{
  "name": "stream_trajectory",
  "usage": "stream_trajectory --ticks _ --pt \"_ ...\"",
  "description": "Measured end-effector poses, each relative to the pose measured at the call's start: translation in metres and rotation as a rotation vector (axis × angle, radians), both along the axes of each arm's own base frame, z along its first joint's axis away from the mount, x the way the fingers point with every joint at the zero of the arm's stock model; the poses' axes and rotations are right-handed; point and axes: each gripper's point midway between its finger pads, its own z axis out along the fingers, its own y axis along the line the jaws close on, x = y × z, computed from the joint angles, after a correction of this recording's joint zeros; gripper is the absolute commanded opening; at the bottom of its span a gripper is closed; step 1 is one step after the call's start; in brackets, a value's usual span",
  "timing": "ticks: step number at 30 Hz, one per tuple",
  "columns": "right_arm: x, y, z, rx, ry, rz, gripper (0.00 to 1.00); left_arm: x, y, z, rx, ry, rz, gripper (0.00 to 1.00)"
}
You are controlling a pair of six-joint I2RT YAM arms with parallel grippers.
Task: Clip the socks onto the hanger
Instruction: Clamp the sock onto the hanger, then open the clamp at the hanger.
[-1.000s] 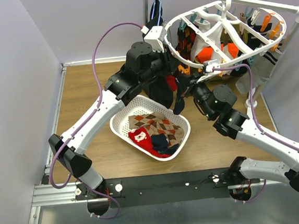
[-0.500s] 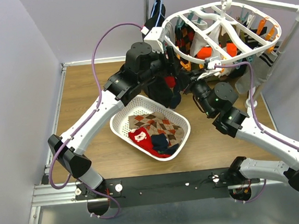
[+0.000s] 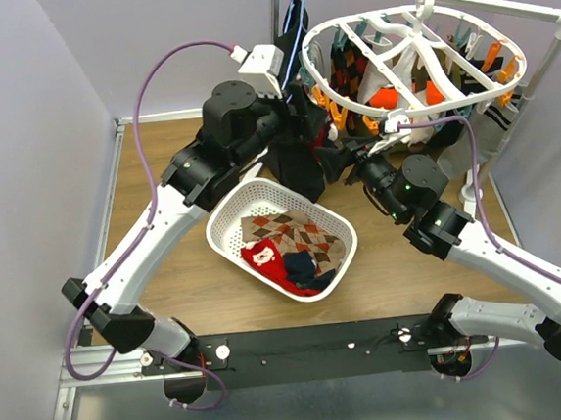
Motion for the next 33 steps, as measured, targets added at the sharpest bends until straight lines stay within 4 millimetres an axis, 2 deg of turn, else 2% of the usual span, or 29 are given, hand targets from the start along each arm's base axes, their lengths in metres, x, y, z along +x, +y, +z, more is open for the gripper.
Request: stream_trajectory --ticks 4,9,15,21,29,33 --pt "-0.009 -0.004 -0.006 -0.03 0.029 0.021 0.75 -0.012 0.018 0.012 -0.013 -0.015 0.026 0.76" --pt "-0.022 -0.014 -0.01 -0.055 0.057 0.033 0.75 -0.025 0.026 0.016 -0.033 -0.014 0.02 0.75" --pt "-0.028 -0.018 -0.018 -0.084 0.086 0.039 0.76 -0.032 0.009 0.012 -0.024 -0.007 -0.027 0.75" --pt "-0.028 -0.019 -0.017 -0.093 0.083 0.038 0.76 -0.022 -0.007 0.01 -0.008 -0.01 -0.036 0.75" --pt "-0.028 -0.019 -0.015 -0.102 0.076 0.038 0.76 -0.012 -0.014 0.036 -0.035 -0.063 -0.028 0.74" --pt "-0.029 -0.02 -0.012 -0.106 0.072 0.037 0.76 -0.007 -0.019 0.036 -0.033 -0.066 -0.03 0.74"
